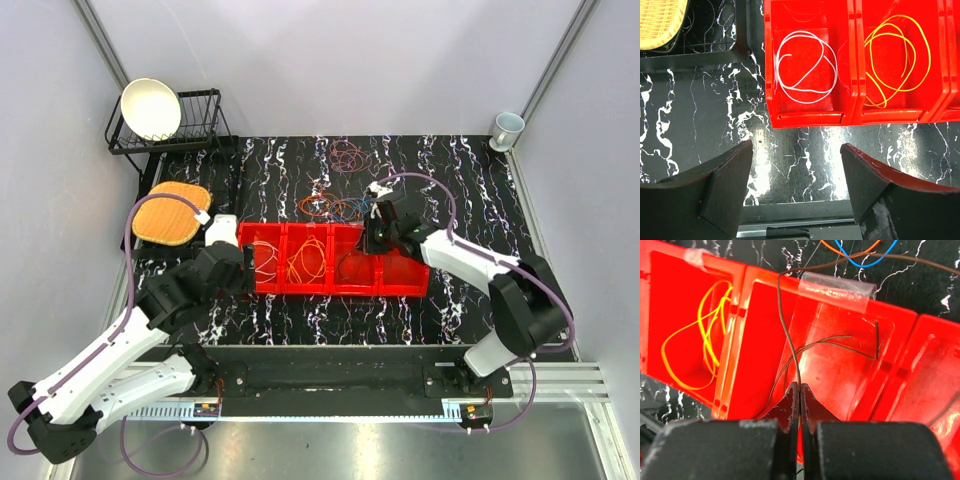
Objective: Untangle the cables
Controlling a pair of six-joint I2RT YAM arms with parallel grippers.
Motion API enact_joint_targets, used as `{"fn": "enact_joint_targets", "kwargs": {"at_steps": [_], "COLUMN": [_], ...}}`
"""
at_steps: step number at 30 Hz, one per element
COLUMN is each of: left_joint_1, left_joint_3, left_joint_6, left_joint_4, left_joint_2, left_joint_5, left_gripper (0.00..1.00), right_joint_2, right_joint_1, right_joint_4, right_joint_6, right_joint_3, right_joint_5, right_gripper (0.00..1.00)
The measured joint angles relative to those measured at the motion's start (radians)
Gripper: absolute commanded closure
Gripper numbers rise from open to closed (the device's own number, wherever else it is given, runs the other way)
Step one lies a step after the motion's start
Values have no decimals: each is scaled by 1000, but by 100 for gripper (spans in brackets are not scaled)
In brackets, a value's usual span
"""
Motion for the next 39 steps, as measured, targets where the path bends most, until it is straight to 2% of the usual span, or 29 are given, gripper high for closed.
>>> {"fn": "enact_joint_targets", "kwargs": {"at_steps": [6, 9, 10, 12, 14, 17, 20, 24, 27, 30, 35, 39], "left_joint_1": [0, 0, 0, 0, 0, 0, 0, 0, 0, 0, 0, 0], "left_joint_3": [0, 0, 0, 0, 0, 0, 0, 0, 0, 0, 0, 0], "left_joint_6": [0, 0, 0, 0, 0, 0, 0, 0, 0, 0, 0, 0], "left_joint_4": [0, 0, 0, 0, 0, 0, 0, 0, 0, 0, 0, 0], "left_joint_2": [7, 7, 7, 7, 7, 8, 8, 7, 6, 5, 4, 4], "left_joint_5": [0, 0, 0, 0, 0, 0, 0, 0, 0, 0, 0, 0], "left_gripper": [26, 26, 26, 26, 26, 26, 26, 26, 26, 26, 26, 26], "right_joint_2": [94, 114, 117, 118, 117, 93, 44, -23, -58, -81, -84, -64], "right_joint_1": [14, 23, 25, 28, 29, 29, 29, 30, 28, 15, -54, -154], "right_joint_4": [-47, -82, -100, -142, -179, -239, -300, -365, -415, -446, -459, -443], "right_joint_6": [-13, -23, -26, -34, -42, -53, -58, -48, -22, 15, 61, 80], "right_joint_3": [87, 125, 139, 169, 203, 247, 294, 323, 321, 302, 241, 203], "right_joint_5": [20, 27, 31, 44, 55, 70, 93, 171, 224, 244, 243, 176], "right_gripper": [100, 90, 78, 63, 44, 32, 28, 16, 13, 14, 24, 32]}}
